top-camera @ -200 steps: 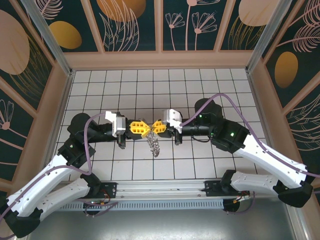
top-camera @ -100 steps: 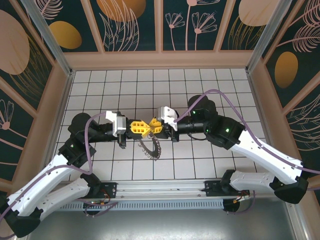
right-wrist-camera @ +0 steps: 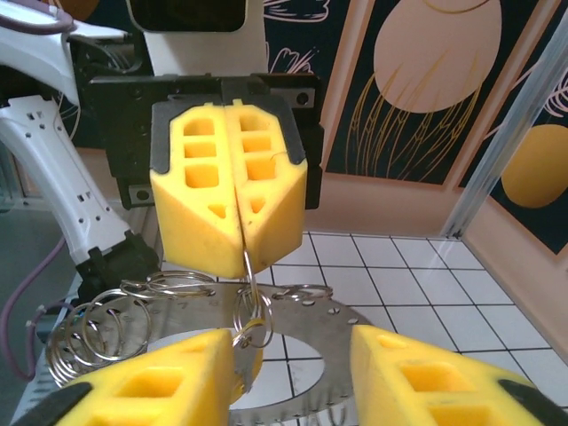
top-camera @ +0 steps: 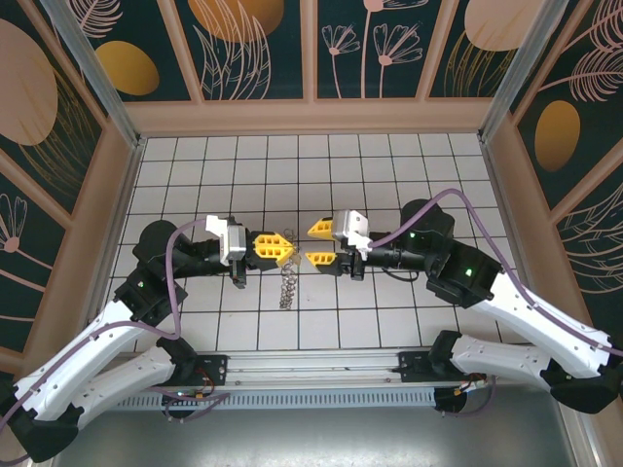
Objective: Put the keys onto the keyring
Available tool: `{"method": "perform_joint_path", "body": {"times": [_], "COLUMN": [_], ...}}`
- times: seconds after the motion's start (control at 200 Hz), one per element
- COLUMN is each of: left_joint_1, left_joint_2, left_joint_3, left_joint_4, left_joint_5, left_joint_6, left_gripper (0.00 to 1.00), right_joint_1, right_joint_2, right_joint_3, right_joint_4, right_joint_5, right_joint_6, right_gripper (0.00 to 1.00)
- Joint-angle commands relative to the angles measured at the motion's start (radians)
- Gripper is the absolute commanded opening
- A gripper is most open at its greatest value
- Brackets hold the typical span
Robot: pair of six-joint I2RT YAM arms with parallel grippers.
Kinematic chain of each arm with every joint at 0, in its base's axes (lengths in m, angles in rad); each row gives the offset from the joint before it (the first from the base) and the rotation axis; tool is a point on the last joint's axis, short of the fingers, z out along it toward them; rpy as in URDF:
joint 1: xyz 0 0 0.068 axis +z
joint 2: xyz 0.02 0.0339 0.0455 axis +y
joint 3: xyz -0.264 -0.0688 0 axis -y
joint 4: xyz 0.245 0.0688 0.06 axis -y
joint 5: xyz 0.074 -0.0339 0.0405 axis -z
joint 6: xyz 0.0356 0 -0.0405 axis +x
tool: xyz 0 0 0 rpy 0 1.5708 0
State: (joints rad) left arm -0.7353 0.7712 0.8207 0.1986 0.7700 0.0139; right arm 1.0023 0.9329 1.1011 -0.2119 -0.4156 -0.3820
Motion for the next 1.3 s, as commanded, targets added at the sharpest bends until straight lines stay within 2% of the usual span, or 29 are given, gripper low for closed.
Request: {"method": "perform_joint_path", "body": {"times": [0.0,0.105,0.385,0.786,0.961,1.141,1.291], "left_joint_1": [-0.004,-0.004,-0.004,-0.004,-0.004,-0.004,-0.004], "left_joint_2": [-0.01,-0.01,-0.007,-0.011,-0.009,-0.01,-0.003], "left_joint_3": [0.008,0.008,0.008,0.006,0.006,0.008,0.026], "left_joint_4": [0.056,0.056,0.057,0.047,0.038,0.039,-0.013], "left_joint_5": [-0.007,-0.006,-0.001,-0.009,-0.012,-0.013,-0.029], "left_joint_6": [0.007,0.007,0.009,0.008,0.011,0.011,0.033], "left_gripper": [0.0,0.0,0.0,0.0,0.0,0.0,0.0], "right_joint_1": [0.005,0.006,0.01,0.012,0.015,0.017,0.015], "right_joint_2": [-0.002,0.006,0.033,0.056,0.055,0.054,0.068], "right_joint_3": [-0.017,-0.024,-0.023,-0.024,-0.03,-0.031,-0.001], "right_joint_4": [0.079,0.097,0.103,0.121,0.136,0.132,0.081], "right_joint_5": [-0.008,-0.029,-0.077,-0.105,-0.112,-0.106,-0.056], "right_joint_6": [0.008,0.015,0.026,0.032,0.037,0.03,0.012], "right_gripper": [0.33,0.27,0.32,0.2,0.22,0.0,0.0]}}
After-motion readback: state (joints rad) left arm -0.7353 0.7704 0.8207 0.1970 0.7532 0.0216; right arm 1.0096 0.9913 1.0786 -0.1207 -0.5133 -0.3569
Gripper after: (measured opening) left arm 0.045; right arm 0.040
